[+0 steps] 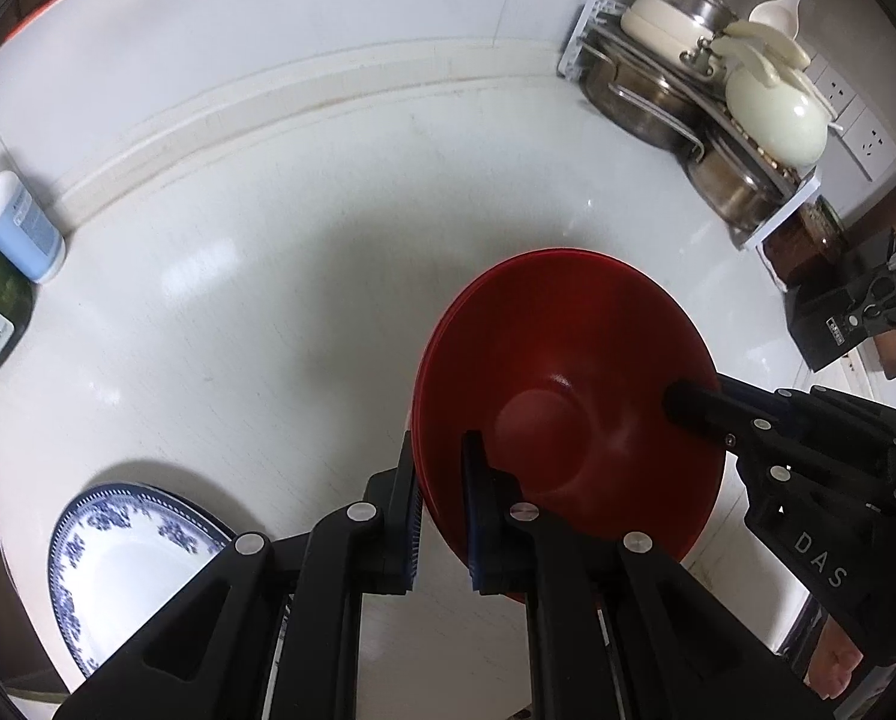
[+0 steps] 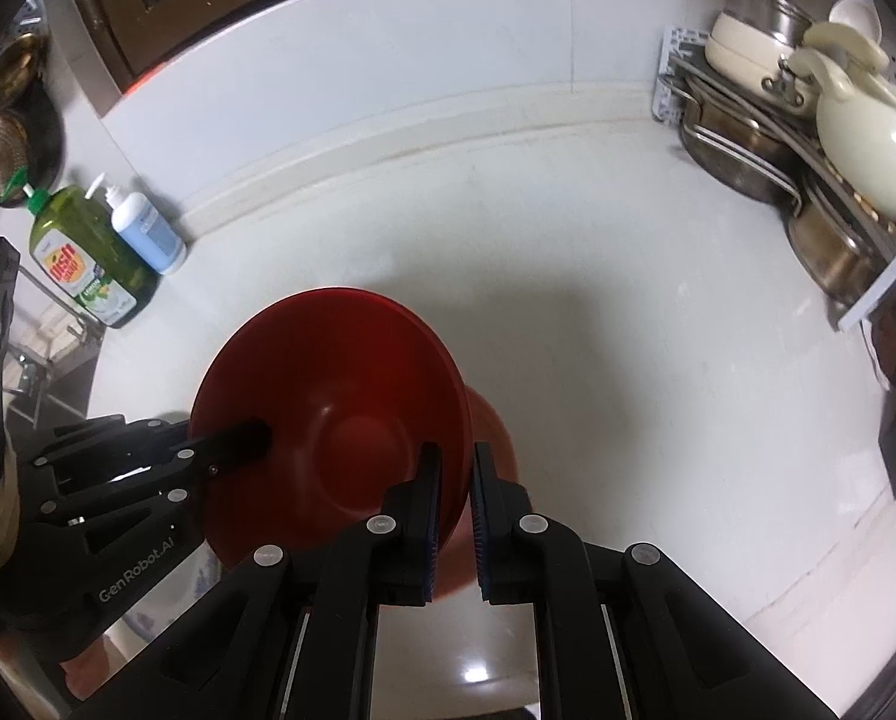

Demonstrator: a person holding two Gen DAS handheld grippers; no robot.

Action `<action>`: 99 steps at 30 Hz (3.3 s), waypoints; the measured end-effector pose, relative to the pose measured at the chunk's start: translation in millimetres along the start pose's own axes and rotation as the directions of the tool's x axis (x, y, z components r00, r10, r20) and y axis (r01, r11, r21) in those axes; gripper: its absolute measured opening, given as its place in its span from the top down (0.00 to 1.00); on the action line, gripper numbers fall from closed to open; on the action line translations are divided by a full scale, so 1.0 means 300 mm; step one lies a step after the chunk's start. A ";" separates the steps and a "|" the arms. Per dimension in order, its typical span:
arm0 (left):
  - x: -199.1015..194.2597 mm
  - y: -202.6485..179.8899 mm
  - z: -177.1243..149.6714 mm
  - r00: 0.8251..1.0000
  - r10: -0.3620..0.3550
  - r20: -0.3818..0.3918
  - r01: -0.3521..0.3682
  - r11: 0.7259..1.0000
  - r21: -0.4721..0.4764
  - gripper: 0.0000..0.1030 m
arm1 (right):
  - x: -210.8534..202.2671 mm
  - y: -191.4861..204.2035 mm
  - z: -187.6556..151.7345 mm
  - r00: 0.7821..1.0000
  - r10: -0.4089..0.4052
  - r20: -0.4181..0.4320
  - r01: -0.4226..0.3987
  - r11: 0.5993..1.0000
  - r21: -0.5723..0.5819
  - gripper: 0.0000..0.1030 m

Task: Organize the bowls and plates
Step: 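Lift the red bowl with both grippers and carry it to the pink bowl, then lower the red bowl into the pink bowl and open both grippers, then close both grippers on the rims of the nested bowl stack, then carry the bowl stack with both grippers over the blue-and-white plate stack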

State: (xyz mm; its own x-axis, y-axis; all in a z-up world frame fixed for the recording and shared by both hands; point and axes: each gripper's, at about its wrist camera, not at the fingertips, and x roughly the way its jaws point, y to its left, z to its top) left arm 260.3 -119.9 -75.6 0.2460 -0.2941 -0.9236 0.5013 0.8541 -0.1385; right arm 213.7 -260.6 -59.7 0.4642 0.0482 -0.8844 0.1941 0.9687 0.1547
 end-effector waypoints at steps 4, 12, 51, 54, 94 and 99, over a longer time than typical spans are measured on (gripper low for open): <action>0.031 -0.004 -0.015 1.000 -0.001 -0.030 0.001 1.000 -0.012 0.88 | 0.026 -0.015 -0.017 1.000 0.003 -0.029 -0.003 1.000 -0.003 0.89; 0.069 -0.013 -0.022 0.998 0.038 -0.044 -0.039 0.999 -0.007 0.88 | 0.076 -0.027 -0.033 0.998 0.010 -0.065 -0.011 1.000 -0.020 0.89; 0.077 0.036 -0.018 0.996 0.094 -0.010 -0.093 0.995 0.020 0.56 | 0.096 -0.051 -0.046 1.000 0.008 -0.026 -0.006 0.998 0.061 0.66; 0.112 0.041 -0.020 0.997 0.061 -0.042 -0.060 0.998 0.013 0.56 | 0.124 -0.064 -0.057 0.999 0.018 -0.045 -0.015 0.996 0.085 0.66; 0.132 0.086 -0.043 0.997 -0.003 -0.081 -0.008 0.992 -0.128 0.76 | 0.215 -0.026 -0.082 0.982 0.089 -0.164 -0.064 0.987 0.148 0.71; 0.061 0.137 -0.079 0.998 0.016 -0.058 -0.025 0.986 -0.163 0.76 | 0.169 0.041 -0.072 0.985 0.096 -0.146 -0.080 0.991 0.110 0.71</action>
State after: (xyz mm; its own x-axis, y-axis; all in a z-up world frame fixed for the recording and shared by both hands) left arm 265.6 -80.0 -106.7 0.2055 -0.2551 -0.9448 0.3531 0.9197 -0.1716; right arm 220.9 -240.9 -112.1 0.3494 0.1759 -0.9203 0.2502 0.9291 0.2725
